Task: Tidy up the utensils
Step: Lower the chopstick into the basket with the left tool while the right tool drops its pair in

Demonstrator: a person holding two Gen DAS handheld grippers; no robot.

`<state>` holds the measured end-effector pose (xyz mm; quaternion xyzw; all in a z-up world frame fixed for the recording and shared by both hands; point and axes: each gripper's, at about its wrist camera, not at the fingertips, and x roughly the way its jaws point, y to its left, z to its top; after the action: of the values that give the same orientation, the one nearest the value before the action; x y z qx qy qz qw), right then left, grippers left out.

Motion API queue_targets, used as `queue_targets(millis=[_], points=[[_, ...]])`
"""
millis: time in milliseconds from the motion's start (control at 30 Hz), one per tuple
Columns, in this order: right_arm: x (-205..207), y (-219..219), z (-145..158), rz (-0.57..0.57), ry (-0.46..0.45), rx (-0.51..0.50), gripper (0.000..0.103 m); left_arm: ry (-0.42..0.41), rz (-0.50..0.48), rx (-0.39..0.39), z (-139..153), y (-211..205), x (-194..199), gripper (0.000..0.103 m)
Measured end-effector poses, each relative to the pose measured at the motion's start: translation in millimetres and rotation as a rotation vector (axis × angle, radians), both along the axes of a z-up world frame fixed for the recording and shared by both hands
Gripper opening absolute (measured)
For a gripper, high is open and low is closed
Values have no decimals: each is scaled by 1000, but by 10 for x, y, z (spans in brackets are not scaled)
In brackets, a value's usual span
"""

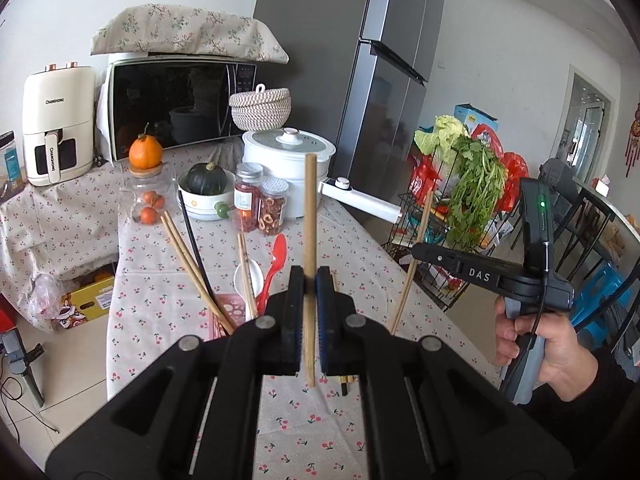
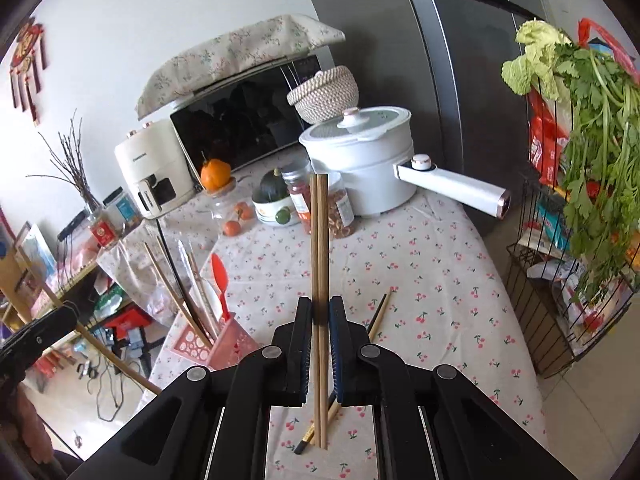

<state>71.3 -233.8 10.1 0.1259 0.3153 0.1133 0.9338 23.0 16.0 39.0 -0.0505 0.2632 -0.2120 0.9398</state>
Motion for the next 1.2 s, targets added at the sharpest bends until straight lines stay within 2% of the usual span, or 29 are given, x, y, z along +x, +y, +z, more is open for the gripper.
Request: queue_targets(millis=[167, 267, 367, 567, 767, 933, 967, 1000, 1067, 1200], points=[[-105, 18, 268, 13, -98, 33, 8, -129, 68, -39, 245, 184, -55, 7], [-130, 61, 352, 23, -125, 42, 8, -162, 113, -44, 287, 265, -18, 7], [-113, 131, 365, 43, -129, 44, 8, -156, 151, -51, 238, 332, 69, 7], [-59, 256, 313, 74, -119, 42, 8, -132, 195, -3, 35, 328, 287, 7], [-18, 343, 286, 86, -122, 44, 8, -52, 194, 47, -178, 264, 517, 7], [14, 426, 263, 91, -123, 41, 8, 22, 173, 51, -339, 237, 643, 7], [21, 441, 264, 94, -125, 41, 8, 34, 178, 55, -366, 233, 665, 13], [26, 457, 265, 96, -127, 41, 8, 47, 183, 58, -384, 238, 671, 26], [33, 483, 271, 100, -134, 45, 8, 74, 205, 62, -412, 261, 668, 45], [55, 539, 303, 105, -152, 62, 9, 121, 219, 38, -429, 344, 622, 58]])
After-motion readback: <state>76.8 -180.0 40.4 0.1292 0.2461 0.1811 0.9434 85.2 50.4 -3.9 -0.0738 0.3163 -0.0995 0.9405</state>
